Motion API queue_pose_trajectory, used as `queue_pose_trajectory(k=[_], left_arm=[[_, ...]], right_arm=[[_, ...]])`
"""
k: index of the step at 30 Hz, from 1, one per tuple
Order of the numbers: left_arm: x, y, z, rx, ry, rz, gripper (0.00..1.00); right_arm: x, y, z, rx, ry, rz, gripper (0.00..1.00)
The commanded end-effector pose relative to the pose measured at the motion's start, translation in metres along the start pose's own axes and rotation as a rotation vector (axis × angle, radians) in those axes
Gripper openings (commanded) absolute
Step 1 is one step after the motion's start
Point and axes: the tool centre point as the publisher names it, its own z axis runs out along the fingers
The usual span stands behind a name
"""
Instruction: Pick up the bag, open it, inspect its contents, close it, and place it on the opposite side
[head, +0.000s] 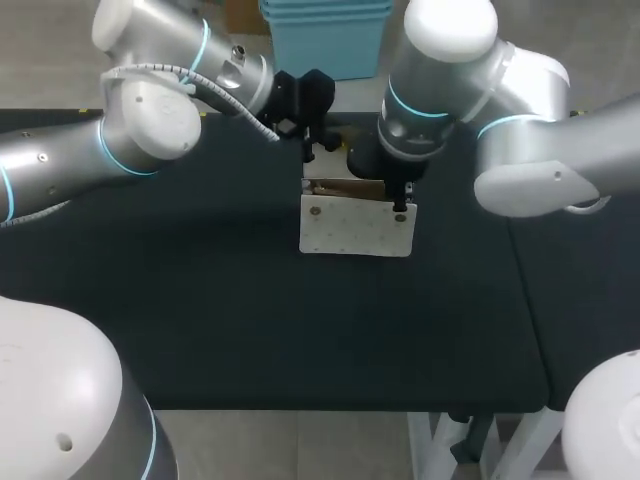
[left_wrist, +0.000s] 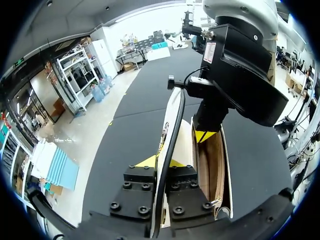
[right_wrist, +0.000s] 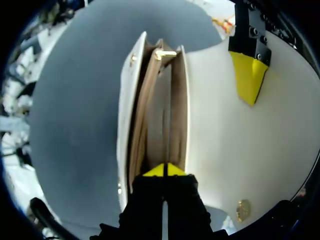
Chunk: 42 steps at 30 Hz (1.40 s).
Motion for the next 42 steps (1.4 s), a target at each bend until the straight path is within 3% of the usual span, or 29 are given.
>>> queue_pose_trajectory(k=[1, 8, 19, 22, 23, 25, 26, 27, 28, 42], left_arm=[[0.001, 0.001, 0.0, 0.004, -0.007, -0.003, 0.0], [0.002, 0.002, 0.001, 0.004, -0.008, -0.006, 0.0], [0.004, 0.003, 0.001, 0.016, 0.004, 0.002, 0.0], [0.004, 0.004, 0.001, 0.016, 0.004, 0.005, 0.0], [0.004, 0.004, 0.001, 0.017, 0.004, 0.007, 0.0], [0.005, 0.004, 0.0, 0.018, 0.004, 0.01, 0.0], [0.005, 0.003, 0.0, 0.019, 0.004, 0.013, 0.0], [0.005, 0.003, 0.0, 0.02, 0.005, 0.014, 0.0], [0.005, 0.003, 0.0, 0.021, 0.005, 0.016, 0.0], [0.006, 0.005, 0.001, 0.033, 0.018, 0.044, 0.0]], right_arm=[[0.006, 0.002, 0.002, 0.003, 0.0, -0.003, 0.0], [0.011, 0.003, 0.0, 0.005, 0.003, -0.011, 0.0], [0.019, 0.004, 0.017, -0.002, 0.086, -0.02, 0.0], [0.02, 0.004, 0.017, -0.004, 0.091, -0.02, 0.19], [0.019, 0.004, 0.017, -0.004, 0.093, -0.02, 0.33], [0.019, 0.005, 0.016, -0.002, 0.096, -0.021, 0.53], [0.019, 0.005, 0.016, -0.001, 0.098, -0.021, 0.8], [0.019, 0.005, 0.016, -0.001, 0.099, -0.022, 0.96], [0.018, 0.005, 0.016, 0.0, 0.1, -0.022, 1.0], [0.019, 0.007, 0.019, 0.005, 0.12, -0.028, 1.0]])
